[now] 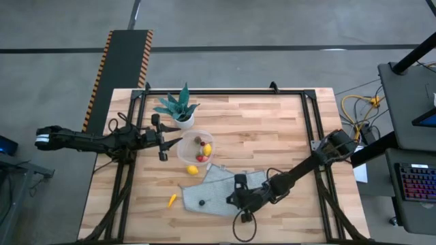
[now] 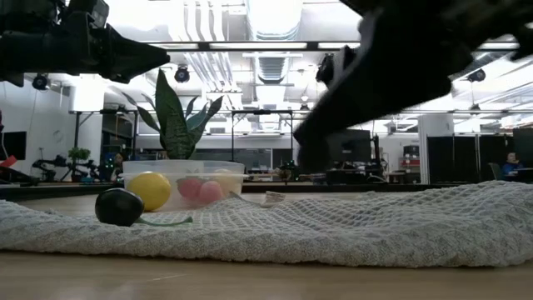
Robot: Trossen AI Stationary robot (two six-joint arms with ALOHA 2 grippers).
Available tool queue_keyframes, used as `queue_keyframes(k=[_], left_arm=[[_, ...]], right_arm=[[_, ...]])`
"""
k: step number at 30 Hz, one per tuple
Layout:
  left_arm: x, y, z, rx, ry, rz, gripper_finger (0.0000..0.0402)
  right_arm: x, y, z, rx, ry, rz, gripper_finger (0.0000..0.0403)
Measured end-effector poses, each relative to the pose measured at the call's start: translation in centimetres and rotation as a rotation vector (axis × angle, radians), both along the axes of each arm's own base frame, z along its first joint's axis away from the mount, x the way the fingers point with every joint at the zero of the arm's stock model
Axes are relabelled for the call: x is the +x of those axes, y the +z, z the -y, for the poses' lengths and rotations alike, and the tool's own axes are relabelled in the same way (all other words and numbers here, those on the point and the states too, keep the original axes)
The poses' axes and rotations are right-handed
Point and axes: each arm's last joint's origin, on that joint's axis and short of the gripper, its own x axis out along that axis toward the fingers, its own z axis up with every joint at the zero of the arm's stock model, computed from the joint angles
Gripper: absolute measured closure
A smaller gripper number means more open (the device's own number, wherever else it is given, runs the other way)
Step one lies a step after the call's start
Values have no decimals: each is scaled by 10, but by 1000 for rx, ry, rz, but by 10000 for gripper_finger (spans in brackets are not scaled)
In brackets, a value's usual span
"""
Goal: Pick and placing Produce into tupperware
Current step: Put the blackberry into the container
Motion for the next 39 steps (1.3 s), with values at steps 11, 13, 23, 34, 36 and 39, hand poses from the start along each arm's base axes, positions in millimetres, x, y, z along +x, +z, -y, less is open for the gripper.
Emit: queue_keyframes(k=[11,13,23,34,36,39], left_arm=[[0,0,0,0,0,1,245],[0,0,0,0,0,4,245],[0,0,0,3,0,1,245],[0,0,0,4,0,0,245],[0,0,0,4,0,0,245],[0,0,0,4,0,0,245]], right_arm=[[21,22,53,-161,-89,71,388],[26,26,65,-180,-106,90,393],[38,33,87,-125,-56,122,395],[35,33,73,12,90,100,390],[32,33,66,-1,167,101,379],[28,32,56,-1,217,84,347]])
